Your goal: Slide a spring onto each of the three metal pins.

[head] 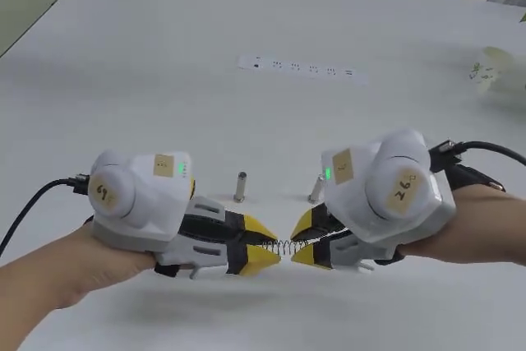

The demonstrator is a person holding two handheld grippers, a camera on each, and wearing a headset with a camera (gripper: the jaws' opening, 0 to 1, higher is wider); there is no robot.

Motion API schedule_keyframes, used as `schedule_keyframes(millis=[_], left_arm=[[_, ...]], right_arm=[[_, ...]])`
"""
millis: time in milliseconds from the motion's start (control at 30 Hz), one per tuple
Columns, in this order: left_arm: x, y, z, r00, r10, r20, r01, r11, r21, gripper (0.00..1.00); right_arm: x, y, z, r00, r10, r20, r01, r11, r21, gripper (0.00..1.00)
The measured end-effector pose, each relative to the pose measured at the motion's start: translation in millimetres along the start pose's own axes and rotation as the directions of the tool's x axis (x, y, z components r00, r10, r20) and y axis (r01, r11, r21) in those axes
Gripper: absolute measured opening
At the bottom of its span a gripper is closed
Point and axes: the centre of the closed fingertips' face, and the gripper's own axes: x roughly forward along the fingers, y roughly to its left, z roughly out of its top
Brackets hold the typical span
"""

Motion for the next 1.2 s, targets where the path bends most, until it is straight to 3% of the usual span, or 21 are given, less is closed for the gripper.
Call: schedule_keyframes(millis=[233,333,400,800,1200], left_arm=[[0.5,-4.4,-2.9,0.9994,-0.024,-0.026,0.024,1.0,0.005,0.02],[0.3,-5.2,-2.2,0.9993,-0.027,-0.025,0.027,1.0,0.005,0.02],[0.1,-5.0,-3.0,0.9992,-0.027,-0.03,0.027,1.0,0.007,0.02],[1.6,-10.1,-5.9,0.998,-0.041,-0.049,0.041,0.999,0.007,0.02],[2.1,-11.1,-6.8,0.9972,-0.042,-0.062,0.042,0.999,0.01,0.02]], right_arm=[[1.7,4.8,-1.9,0.9993,0.008,0.037,-0.008,1.0,-0.022,0.09],[0.9,4.7,-8.5,0.9997,0.001,0.026,-0.001,1.0,-0.027,0.11],[-0.5,4.5,-11.2,0.9993,0.0,0.036,0.0,1.0,-0.001,0.14],[0.3,9.1,-10.1,0.9967,0.002,0.081,-0.004,1.0,0.02,0.11],[1.3,10.2,-11.3,0.997,-0.001,0.077,0.001,1.0,0.007,0.07]])
